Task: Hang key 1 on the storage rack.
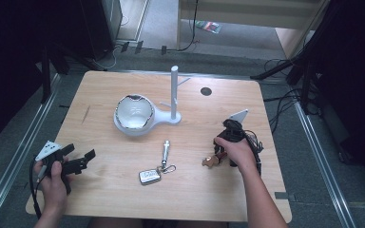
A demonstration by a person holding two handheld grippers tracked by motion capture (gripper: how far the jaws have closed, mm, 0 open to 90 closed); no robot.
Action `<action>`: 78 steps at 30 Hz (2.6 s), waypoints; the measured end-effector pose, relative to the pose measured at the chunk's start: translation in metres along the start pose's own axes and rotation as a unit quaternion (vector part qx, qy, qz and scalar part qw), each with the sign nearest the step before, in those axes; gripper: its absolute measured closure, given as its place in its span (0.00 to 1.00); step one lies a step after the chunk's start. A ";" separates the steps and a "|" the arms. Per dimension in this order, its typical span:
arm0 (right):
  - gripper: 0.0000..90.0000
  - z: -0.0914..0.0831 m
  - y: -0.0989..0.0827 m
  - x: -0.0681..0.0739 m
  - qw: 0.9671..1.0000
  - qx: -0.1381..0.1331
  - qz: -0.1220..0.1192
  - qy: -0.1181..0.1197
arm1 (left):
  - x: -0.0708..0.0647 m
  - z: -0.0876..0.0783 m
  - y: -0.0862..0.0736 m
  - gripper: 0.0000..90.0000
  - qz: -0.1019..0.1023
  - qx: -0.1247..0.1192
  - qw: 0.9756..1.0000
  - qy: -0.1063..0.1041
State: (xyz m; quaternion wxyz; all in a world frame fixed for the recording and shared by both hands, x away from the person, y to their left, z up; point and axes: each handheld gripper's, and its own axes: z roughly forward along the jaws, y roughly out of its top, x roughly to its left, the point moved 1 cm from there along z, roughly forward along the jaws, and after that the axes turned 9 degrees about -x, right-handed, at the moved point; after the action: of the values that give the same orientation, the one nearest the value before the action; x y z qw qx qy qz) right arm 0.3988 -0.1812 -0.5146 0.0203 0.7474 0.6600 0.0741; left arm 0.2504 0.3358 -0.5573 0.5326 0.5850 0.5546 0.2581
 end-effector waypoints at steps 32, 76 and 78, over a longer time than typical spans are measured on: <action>0.78 -0.002 -0.016 0.005 0.994 -0.054 -0.090 -0.033 | 0.000 0.000 0.000 0.01 0.002 0.000 1.000 0.002; 0.79 -0.086 -0.052 0.027 0.917 -0.355 -0.137 0.123 | 0.000 0.000 0.000 0.01 0.004 0.001 1.000 -0.001; 0.79 -0.089 -0.052 0.028 0.908 -0.372 -0.144 0.129 | 0.000 0.000 0.000 0.01 0.004 0.001 1.000 -0.001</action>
State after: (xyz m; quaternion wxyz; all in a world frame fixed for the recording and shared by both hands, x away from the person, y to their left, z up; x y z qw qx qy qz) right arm 0.3386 -0.1525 -0.4307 0.2220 0.5666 0.6814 0.4067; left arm 0.2504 0.3354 -0.5572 0.5317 0.5878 0.5519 0.2591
